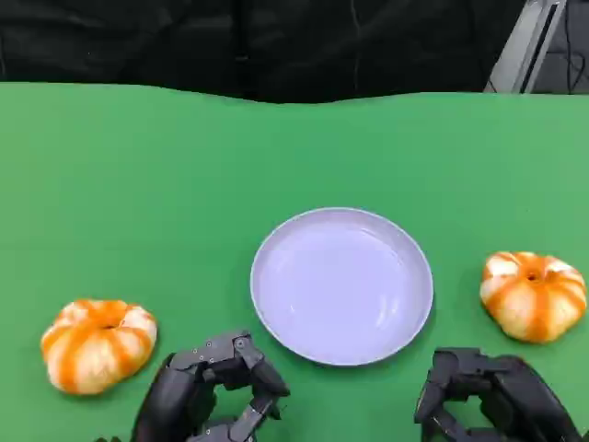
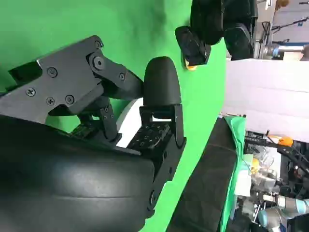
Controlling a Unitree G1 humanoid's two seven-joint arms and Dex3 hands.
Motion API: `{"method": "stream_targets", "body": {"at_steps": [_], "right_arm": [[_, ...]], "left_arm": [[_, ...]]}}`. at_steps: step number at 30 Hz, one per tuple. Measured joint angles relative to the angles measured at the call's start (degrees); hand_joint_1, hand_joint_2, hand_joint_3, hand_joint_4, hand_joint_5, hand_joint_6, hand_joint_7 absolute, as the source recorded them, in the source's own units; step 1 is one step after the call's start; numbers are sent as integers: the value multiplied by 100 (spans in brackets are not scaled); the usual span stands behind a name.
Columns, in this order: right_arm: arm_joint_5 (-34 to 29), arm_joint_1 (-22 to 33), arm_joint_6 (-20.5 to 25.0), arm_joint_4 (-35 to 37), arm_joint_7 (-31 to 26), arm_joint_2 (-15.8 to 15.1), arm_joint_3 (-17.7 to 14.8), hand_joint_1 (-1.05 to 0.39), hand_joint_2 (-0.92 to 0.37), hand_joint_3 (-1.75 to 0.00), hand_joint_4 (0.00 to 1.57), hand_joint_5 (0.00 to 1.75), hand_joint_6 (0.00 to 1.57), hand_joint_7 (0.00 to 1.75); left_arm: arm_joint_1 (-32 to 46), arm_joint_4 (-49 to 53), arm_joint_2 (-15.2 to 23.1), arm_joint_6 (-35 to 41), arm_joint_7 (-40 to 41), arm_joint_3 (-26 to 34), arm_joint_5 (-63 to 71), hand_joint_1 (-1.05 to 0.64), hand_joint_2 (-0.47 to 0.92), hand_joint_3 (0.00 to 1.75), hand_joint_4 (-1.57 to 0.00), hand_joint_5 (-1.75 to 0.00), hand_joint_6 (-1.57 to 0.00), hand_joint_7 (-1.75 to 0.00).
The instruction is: Grasp the bread from the table and place it into the plate.
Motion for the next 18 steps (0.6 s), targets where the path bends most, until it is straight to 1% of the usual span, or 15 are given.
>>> {"method": "stream_targets", "body": {"at_steps": [3,6,18], "right_arm": [[9,0,3,-1,24,0,-1,-11,-62,-97,85,145,85,120],[9,0,3,-8,28,0,-1,-10,-62,-96,85,144,85,121],[9,0,4,-39,30,0,-1,-10,-62,-96,85,144,84,121]], "left_arm": [[0,0,-1,0,0,-1,-1,-10,72,80,-80,-151,-84,-119],[0,0,-2,0,0,-2,-1,-10,68,85,-80,-151,-84,-119],[0,0,-2,0,0,-3,-1,-10,68,86,-80,-150,-83,-119]]}}
